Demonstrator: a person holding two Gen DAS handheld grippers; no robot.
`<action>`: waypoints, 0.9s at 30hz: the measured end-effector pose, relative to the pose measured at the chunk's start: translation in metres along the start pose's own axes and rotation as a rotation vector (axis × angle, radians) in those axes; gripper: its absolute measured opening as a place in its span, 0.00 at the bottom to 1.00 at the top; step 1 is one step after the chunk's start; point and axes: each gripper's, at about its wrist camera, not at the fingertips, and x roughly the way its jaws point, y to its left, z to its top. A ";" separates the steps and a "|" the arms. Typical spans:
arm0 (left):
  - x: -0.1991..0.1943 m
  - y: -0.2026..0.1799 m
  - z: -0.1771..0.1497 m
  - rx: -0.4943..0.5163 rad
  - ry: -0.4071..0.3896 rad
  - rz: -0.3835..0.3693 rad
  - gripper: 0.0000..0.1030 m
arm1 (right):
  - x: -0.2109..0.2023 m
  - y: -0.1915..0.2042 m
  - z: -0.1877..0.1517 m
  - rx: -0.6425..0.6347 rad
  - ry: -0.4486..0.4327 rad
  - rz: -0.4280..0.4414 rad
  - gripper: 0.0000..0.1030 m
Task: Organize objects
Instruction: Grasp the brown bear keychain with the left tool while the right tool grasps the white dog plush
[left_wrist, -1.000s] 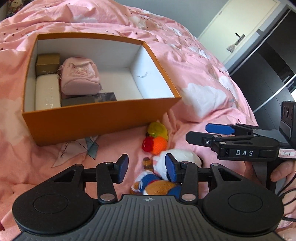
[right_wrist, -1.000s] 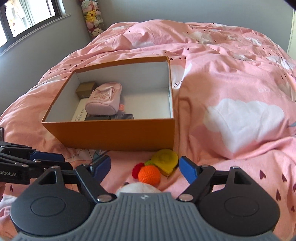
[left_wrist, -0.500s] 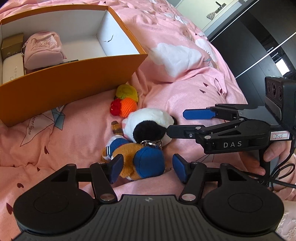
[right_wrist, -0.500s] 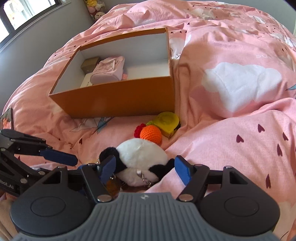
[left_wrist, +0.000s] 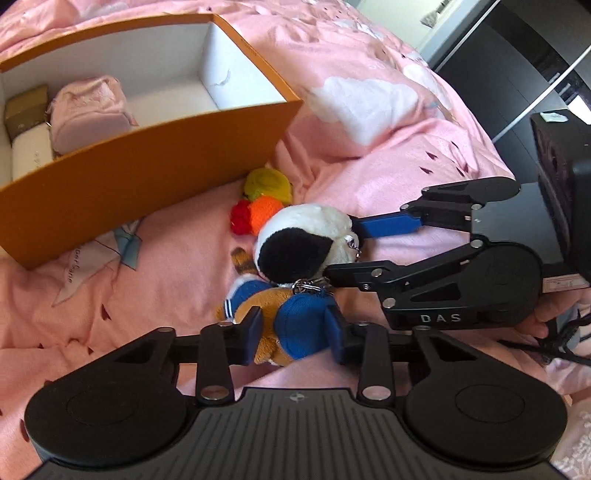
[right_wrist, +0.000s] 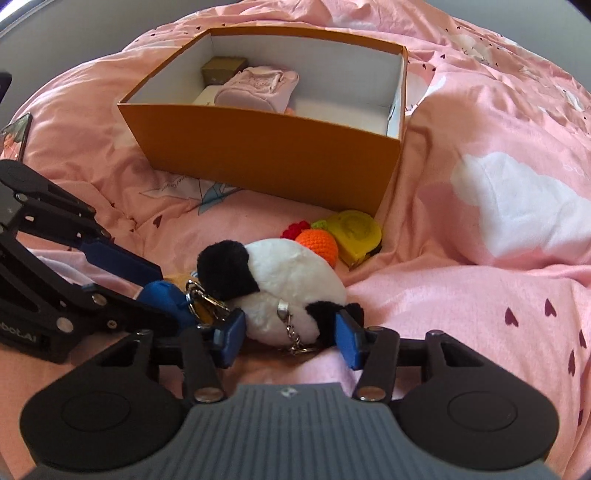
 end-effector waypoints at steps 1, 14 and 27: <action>-0.001 0.002 0.002 -0.003 -0.015 0.016 0.30 | 0.000 0.000 0.003 -0.005 -0.012 0.005 0.52; 0.008 0.046 0.041 -0.110 -0.113 0.193 0.18 | 0.020 -0.010 0.051 0.074 -0.136 0.027 0.50; -0.001 0.065 0.040 -0.263 -0.193 0.205 0.36 | 0.027 -0.027 0.054 0.252 -0.159 0.059 0.56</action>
